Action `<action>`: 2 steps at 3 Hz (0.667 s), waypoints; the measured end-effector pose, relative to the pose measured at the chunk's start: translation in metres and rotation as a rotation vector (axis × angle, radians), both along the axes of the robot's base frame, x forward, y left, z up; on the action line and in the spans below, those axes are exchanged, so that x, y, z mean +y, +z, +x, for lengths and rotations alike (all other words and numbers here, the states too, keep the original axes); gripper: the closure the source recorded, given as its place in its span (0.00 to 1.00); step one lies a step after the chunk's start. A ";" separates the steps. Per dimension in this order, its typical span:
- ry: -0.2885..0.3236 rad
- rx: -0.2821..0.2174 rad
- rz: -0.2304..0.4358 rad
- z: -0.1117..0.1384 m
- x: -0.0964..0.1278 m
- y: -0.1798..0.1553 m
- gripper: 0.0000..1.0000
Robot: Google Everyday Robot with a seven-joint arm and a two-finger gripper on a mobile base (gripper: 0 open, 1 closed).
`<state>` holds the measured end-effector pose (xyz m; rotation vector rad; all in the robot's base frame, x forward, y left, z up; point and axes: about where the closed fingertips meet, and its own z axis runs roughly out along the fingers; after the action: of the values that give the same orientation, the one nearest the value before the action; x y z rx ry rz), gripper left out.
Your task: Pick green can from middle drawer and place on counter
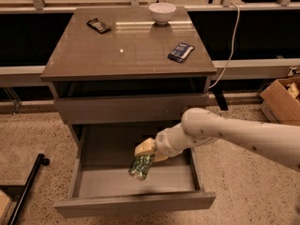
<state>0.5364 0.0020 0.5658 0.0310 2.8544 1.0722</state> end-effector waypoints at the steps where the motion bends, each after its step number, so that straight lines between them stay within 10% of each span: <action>1: -0.023 -0.160 0.014 0.002 -0.054 0.073 1.00; 2: -0.018 -0.316 -0.020 0.022 -0.107 0.154 1.00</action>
Offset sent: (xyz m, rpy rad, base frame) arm 0.0553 -0.1819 0.2726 -0.0591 -0.5236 -0.0257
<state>0.5580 -0.1053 0.7200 -0.1041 2.5756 0.9492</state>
